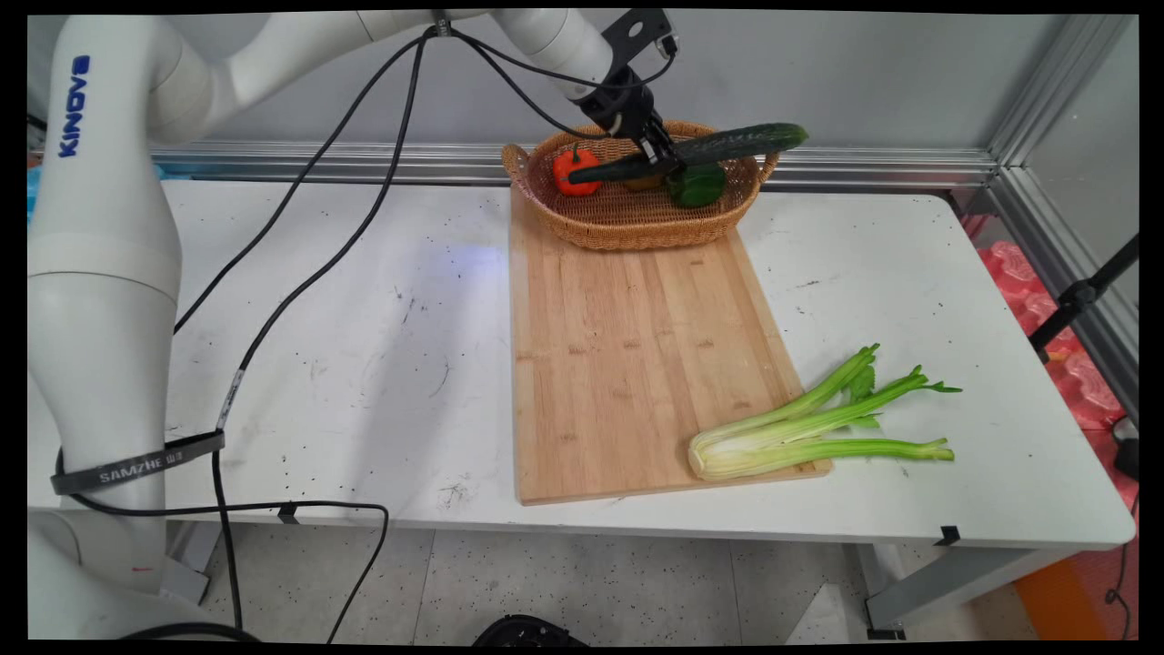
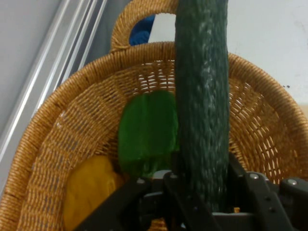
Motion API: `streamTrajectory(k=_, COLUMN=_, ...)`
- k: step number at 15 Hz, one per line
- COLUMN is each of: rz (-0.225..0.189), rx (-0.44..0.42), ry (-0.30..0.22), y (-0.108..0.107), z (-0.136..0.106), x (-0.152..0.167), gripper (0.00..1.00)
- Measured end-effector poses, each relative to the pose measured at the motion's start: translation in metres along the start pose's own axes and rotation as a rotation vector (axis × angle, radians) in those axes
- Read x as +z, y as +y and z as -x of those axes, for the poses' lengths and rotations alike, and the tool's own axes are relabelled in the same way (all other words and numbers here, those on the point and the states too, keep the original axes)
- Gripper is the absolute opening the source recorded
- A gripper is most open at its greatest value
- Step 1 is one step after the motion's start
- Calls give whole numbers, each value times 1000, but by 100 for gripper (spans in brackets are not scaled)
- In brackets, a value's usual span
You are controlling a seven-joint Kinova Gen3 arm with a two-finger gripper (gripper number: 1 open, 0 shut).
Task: Place the picked object in the vegetable basket
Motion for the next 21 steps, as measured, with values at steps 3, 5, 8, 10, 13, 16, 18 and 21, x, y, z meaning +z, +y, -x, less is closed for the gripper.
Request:
streamTrajectory(k=3, rz=9, rx=1, ry=-3, y=2, z=3, x=3, gripper=0)
streamTrajectory(k=5, rz=14, rx=1, ry=-5, y=3, z=6, x=4, gripper=0)
streamTrajectory(k=8, rz=21, rx=2, ry=-11, y=4, z=9, x=5, gripper=0)
streamTrajectory(k=10, rz=27, rx=2, ry=-16, y=5, z=13, x=5, gripper=0)
streamTrajectory(k=13, rz=32, rx=3, ry=-24, y=6, z=18, x=6, gripper=0)
streamTrajectory(k=16, rz=35, rx=3, ry=-30, y=6, z=23, x=7, gripper=0)
streamTrajectory(k=18, rz=38, rx=1, ry=-32, y=6, z=25, x=7, gripper=0)
streamTrajectory(k=21, rz=44, rx=-2, ry=-33, y=7, z=27, x=9, gripper=100)
